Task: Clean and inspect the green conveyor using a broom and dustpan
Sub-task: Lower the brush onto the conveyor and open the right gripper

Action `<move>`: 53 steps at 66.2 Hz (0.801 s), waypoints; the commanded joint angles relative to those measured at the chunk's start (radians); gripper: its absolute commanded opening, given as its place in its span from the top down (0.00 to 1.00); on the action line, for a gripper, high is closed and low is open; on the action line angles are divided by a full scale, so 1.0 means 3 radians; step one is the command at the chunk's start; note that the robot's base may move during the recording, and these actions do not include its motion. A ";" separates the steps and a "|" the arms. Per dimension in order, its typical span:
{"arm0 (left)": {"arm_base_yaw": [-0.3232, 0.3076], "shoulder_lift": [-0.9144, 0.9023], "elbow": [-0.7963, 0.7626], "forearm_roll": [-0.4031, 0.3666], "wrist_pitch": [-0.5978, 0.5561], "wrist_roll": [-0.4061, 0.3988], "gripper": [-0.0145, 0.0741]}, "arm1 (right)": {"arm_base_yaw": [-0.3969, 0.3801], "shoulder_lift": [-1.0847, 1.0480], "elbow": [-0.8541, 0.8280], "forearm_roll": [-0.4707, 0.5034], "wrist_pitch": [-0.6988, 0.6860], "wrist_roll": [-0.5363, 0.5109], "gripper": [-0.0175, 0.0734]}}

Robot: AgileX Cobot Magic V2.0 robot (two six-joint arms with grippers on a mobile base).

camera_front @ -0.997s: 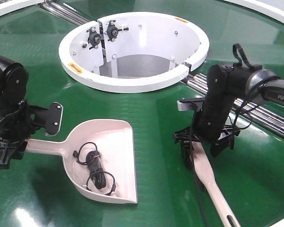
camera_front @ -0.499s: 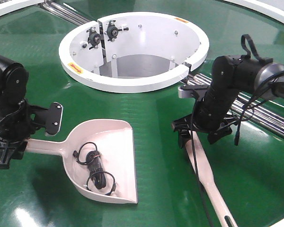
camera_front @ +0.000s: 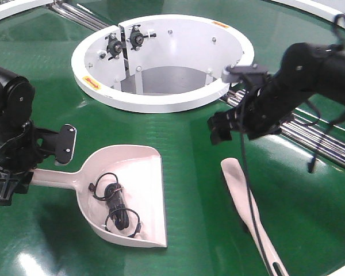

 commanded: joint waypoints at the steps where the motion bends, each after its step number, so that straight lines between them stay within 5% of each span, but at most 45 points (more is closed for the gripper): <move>1: -0.0030 -0.0123 -0.0097 -0.0036 0.0002 -0.0012 0.86 | -0.0007 -0.0508 0.0236 0.0037 -0.0670 -0.0199 0.16; 24: -0.0030 -0.0123 -0.0097 -0.0036 0.0002 -0.0012 0.86 | -0.0010 -0.1822 0.1566 0.0005 -0.1513 -0.0304 0.25; 32: -0.0030 -0.0123 -0.0097 -0.0036 0.0002 -0.0012 0.86 | -0.0010 -0.2320 0.1933 0.0005 -0.1607 -0.0304 0.41; 44: -0.0030 -0.0123 -0.0097 -0.0036 0.0002 -0.0012 0.86 | -0.0010 -0.2947 0.2376 0.0005 -0.1703 -0.0294 0.81; 53: -0.0030 -0.0123 -0.0097 -0.0036 0.0002 -0.0012 0.86 | -0.0010 -0.3282 0.2531 0.0027 -0.1696 -0.0294 0.82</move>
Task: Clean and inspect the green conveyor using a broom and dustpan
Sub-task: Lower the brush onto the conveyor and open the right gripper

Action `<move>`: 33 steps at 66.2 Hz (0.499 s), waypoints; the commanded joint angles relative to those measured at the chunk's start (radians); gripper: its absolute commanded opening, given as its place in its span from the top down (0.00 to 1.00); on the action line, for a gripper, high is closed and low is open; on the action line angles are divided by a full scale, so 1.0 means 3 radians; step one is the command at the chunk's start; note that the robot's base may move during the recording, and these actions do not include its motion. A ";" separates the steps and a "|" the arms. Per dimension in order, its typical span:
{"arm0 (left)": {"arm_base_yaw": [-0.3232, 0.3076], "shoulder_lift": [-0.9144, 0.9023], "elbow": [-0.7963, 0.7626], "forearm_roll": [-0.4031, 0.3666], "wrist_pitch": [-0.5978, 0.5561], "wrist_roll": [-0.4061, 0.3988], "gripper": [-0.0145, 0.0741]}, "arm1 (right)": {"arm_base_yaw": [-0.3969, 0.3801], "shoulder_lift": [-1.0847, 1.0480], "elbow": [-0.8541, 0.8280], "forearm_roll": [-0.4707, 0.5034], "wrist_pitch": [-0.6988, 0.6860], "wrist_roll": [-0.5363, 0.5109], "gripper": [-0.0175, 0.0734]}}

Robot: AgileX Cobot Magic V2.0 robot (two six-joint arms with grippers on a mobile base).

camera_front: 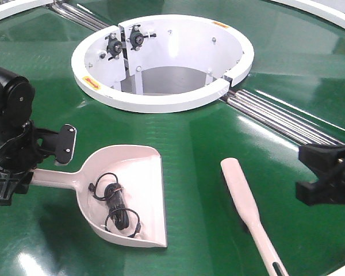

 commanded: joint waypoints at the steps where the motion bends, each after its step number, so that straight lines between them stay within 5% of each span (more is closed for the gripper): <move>1: -0.0030 -0.0123 -0.0097 -0.0036 0.0002 -0.0012 0.86 | -0.0010 -0.0235 0.0000 0.0027 -0.0240 -0.0015 0.82; 33: -0.0030 -0.0123 -0.0097 -0.0036 0.0002 -0.0012 0.86 | -0.0010 -0.0495 0.0006 0.0031 -0.0213 -0.0011 0.82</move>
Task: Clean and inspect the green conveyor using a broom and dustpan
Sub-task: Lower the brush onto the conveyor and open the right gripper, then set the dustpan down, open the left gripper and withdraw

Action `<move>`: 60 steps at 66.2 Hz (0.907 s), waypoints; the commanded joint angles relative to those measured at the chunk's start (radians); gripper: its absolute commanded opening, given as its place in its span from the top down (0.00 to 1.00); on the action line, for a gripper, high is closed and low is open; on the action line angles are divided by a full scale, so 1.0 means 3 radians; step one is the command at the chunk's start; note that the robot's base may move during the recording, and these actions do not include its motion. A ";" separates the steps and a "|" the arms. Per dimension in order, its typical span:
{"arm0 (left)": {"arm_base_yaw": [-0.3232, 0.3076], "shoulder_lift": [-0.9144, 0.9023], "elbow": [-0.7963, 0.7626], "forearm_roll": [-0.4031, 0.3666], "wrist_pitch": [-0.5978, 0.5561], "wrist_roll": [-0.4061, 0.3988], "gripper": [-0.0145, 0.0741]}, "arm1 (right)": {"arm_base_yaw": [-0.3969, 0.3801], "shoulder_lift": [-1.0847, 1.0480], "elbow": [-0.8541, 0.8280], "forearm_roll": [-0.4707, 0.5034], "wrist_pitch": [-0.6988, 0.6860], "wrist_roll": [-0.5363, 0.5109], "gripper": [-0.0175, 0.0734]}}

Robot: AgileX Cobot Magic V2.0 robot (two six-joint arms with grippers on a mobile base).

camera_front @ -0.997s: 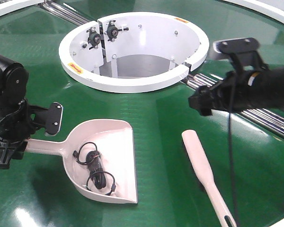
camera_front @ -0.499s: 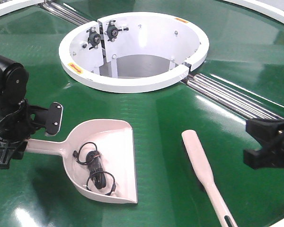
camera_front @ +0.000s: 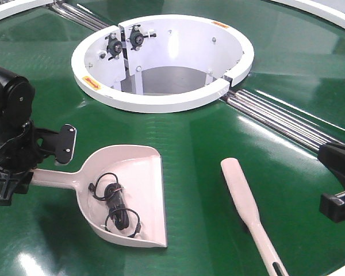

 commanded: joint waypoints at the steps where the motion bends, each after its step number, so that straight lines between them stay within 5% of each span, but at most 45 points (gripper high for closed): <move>1: -0.0030 -0.0123 -0.0097 -0.0036 0.0002 -0.0012 0.86 | -0.0010 -0.0008 -0.0093 0.0021 -0.0213 -0.0008 0.82; 60: -0.0030 -0.0123 -0.0097 -0.0050 0.0015 -0.0012 0.85 | -0.0007 -0.0008 -0.0093 0.0018 -0.0207 -0.0008 0.82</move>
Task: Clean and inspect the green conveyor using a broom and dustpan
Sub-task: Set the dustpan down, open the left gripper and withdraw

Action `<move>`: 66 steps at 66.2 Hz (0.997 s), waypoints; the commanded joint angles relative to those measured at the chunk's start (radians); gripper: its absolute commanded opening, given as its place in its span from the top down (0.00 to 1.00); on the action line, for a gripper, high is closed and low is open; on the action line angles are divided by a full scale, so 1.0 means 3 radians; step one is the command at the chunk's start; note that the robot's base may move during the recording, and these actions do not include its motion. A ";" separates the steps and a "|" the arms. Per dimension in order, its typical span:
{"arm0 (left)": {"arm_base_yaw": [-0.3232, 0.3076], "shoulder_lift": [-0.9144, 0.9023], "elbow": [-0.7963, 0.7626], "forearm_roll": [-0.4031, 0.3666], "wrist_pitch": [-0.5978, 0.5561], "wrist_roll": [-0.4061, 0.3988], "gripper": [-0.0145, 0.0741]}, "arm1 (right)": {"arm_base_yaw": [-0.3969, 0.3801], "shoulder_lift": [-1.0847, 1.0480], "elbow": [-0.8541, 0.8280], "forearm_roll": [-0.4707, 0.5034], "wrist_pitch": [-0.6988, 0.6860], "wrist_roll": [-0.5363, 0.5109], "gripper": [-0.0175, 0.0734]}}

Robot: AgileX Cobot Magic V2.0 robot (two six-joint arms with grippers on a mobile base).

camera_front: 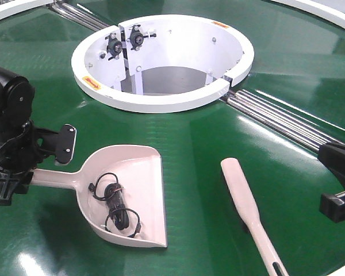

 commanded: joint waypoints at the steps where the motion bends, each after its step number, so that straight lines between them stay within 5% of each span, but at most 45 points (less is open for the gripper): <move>1: -0.0030 -0.0123 -0.0097 -0.0046 0.0015 -0.0012 0.84 | -0.0007 -0.0008 -0.0093 0.0018 -0.0210 -0.0008 0.82; 21: -0.0030 -0.0133 -0.0097 -0.0036 -0.0098 -0.0012 0.65 | -0.0007 -0.0008 -0.0093 0.0018 -0.0210 -0.0008 0.82; 45: -0.0030 -0.0133 -0.0097 -0.0131 -0.0233 -0.0014 0.04 | -0.0007 -0.0008 -0.0093 0.0018 -0.0157 -0.0008 0.82; 66: -0.0030 -0.0158 -0.0097 -0.0123 -0.0273 -0.0014 0.09 | -0.0007 -0.0008 -0.0093 0.0018 -0.0105 -0.0008 0.82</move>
